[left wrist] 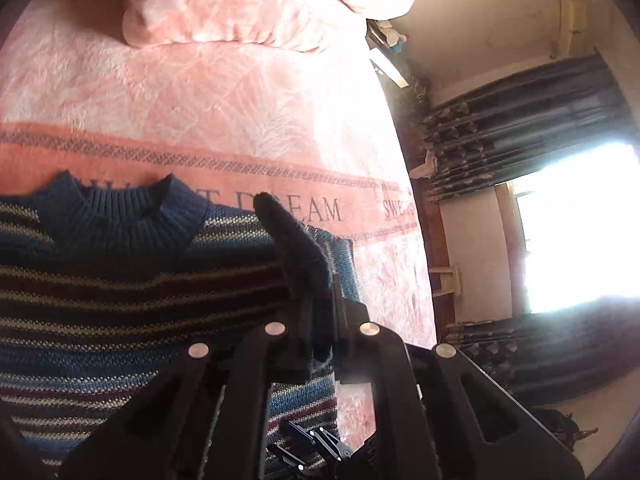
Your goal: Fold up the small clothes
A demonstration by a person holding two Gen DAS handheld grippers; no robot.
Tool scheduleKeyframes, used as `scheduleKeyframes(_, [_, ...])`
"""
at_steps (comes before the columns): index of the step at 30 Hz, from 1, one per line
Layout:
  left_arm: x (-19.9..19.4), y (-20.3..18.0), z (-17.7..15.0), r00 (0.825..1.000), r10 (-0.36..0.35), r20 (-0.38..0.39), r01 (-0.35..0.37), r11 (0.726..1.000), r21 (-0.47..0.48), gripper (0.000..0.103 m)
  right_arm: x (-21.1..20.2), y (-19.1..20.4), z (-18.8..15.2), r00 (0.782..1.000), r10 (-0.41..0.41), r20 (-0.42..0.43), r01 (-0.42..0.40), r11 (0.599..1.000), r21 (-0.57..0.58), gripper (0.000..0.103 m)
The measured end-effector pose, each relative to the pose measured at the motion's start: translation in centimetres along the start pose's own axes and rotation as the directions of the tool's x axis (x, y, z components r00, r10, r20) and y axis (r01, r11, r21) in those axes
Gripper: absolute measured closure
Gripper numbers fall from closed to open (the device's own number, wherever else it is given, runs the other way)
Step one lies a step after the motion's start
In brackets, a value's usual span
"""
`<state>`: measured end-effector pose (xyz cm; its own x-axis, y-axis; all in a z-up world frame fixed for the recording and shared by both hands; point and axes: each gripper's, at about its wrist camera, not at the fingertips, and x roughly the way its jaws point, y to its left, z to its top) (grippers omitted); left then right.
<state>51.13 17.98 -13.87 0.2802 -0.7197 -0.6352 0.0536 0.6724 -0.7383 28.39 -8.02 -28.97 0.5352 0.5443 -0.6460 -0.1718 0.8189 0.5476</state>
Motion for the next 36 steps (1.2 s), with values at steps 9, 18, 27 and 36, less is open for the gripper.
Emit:
scheduleKeyframes(9, [-6.3, 1.5, 0.9, 0.997, 0.067, 0.033, -0.069, 0.996, 0.063, 0.098, 0.4, 0.5, -0.2, 1.0, -0.012, 0.0, 0.012, 1.0, -0.01, 0.055])
scheduleKeyframes(18, [-9.1, 8.9, 0.1, 0.99, 0.133, 0.051, -0.133, 0.991, -0.006, 0.098, 0.4, 0.6, -0.2, 1.0, -0.011, 0.0, 0.011, 1.0, -0.009, 0.055])
scheduleKeyframes(27, [-9.6, 18.5, -2.8, 0.976, 0.216, 0.025, -0.211, 0.968, -0.135, 0.098, 0.4, 0.6, -0.2, 1.0, -0.011, 0.0, 0.011, 1.0, -0.009, 0.055])
scheduleKeyframes(36, [-7.3, 26.3, -5.6, 0.964, 0.262, -0.033, -0.262, 0.93, -0.258, 0.098, 0.4, 0.6, -0.1, 1.0, -0.013, -0.001, 0.013, 1.0, -0.01, 0.055])
